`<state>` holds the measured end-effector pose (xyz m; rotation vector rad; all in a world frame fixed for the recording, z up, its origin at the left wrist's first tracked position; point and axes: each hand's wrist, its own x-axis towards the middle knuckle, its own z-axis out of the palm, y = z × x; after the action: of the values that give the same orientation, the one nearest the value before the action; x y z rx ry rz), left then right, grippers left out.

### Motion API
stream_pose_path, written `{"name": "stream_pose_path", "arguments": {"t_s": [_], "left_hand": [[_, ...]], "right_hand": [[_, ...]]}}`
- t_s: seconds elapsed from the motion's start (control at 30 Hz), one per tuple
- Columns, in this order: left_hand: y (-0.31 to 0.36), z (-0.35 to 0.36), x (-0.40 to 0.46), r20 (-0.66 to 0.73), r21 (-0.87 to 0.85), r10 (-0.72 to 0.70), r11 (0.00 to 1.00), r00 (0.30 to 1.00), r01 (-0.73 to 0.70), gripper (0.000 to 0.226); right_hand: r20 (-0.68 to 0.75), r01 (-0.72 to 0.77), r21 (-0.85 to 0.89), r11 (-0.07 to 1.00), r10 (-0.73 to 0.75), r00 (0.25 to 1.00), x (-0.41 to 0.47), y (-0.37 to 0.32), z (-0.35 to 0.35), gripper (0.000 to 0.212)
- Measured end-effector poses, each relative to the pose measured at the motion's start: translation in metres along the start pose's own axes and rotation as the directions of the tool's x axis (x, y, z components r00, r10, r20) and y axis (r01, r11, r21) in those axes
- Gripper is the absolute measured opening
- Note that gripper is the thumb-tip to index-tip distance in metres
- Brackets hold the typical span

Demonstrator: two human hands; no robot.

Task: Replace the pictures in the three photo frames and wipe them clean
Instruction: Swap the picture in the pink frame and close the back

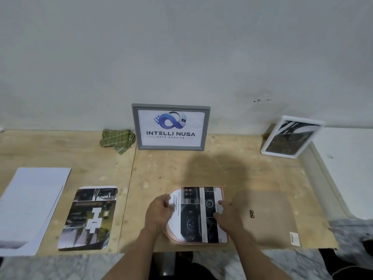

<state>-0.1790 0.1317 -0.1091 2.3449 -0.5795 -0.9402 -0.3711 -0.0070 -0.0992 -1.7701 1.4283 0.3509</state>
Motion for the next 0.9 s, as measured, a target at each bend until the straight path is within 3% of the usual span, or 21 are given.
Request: {"name": "stream_pose_path", "arguments": {"t_s": [0.13,0.27,0.37,0.5,0.6,0.67,0.8,0.9], "left_hand": [[0.015,-0.003,0.004,0.018,0.007,0.080,0.997,0.997,-0.080,0.017],[0.042,0.011,0.002,0.097,0.028,0.142,0.989,0.985,-0.145,0.012],[0.067,0.038,-0.005,0.215,-0.028,0.184,0.983,0.959,-0.183,0.012],[0.101,0.077,-0.017,0.368,-0.049,0.187,0.982,0.911,-0.181,0.018],[0.128,0.110,-0.018,0.447,0.023,0.104,0.992,0.889,-0.127,0.009],[0.144,0.133,-0.019,0.438,0.081,0.053,0.992,0.897,-0.098,0.017],[0.173,0.172,-0.024,0.339,0.281,-0.006,0.955,0.941,-0.095,0.032],[0.186,0.189,-0.027,0.269,0.261,-0.078,0.965,0.960,0.005,0.031]], "right_hand": [[-0.073,-0.013,-0.073,0.997,0.008,0.997,-0.007,0.005,-0.006,0.041],[-0.150,-0.047,-0.138,0.989,0.026,0.988,-0.021,0.024,-0.020,0.041],[-0.219,-0.099,-0.022,0.995,0.092,0.971,-0.031,0.053,-0.039,0.029],[-0.189,-0.156,0.034,0.987,0.159,0.969,-0.029,0.091,-0.070,0.005],[-0.181,-0.217,0.007,0.976,0.215,0.960,-0.018,0.117,-0.097,0.015],[-0.171,-0.255,0.026,0.967,0.255,0.952,-0.009,0.135,-0.116,0.032],[-0.203,-0.330,0.035,0.943,0.330,0.922,0.010,0.173,-0.142,0.039],[-0.152,-0.354,0.105,0.929,0.366,0.918,0.018,0.190,-0.155,0.038]]}}
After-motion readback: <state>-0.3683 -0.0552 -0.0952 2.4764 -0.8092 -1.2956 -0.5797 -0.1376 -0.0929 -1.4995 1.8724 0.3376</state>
